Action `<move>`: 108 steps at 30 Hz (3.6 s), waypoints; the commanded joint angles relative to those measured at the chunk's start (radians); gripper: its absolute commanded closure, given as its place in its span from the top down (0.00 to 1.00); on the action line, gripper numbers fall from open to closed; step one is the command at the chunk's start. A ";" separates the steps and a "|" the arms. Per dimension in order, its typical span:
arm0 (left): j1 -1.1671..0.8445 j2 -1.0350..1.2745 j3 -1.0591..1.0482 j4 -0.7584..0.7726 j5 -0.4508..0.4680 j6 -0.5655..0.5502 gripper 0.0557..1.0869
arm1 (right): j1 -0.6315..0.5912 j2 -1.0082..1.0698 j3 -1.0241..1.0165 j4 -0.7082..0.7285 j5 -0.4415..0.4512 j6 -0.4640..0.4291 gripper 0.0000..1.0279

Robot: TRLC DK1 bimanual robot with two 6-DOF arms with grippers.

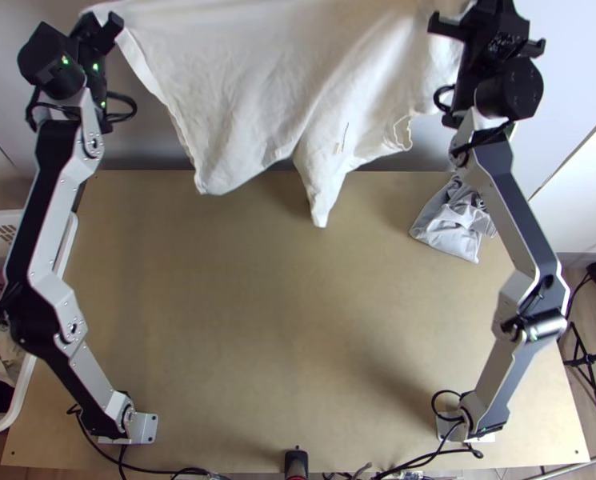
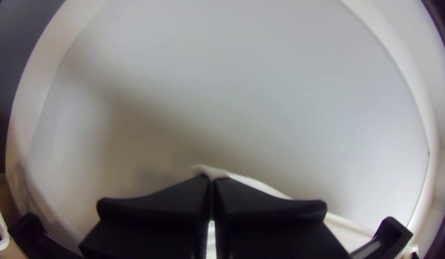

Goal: Fold the t-shirt

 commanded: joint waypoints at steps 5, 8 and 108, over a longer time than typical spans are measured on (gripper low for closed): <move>-0.034 -0.099 -0.112 -0.522 0.336 0.019 0.07 | 0.009 -0.213 -0.432 -0.204 -0.063 0.082 0.04; -0.038 -0.099 -0.155 -0.601 0.341 0.036 0.06 | 0.003 -0.247 -0.510 -0.284 -0.063 0.180 0.04; 0.025 -0.625 -1.416 -0.875 1.108 0.347 0.07 | 0.016 -0.692 -1.403 -1.066 -1.352 0.375 0.06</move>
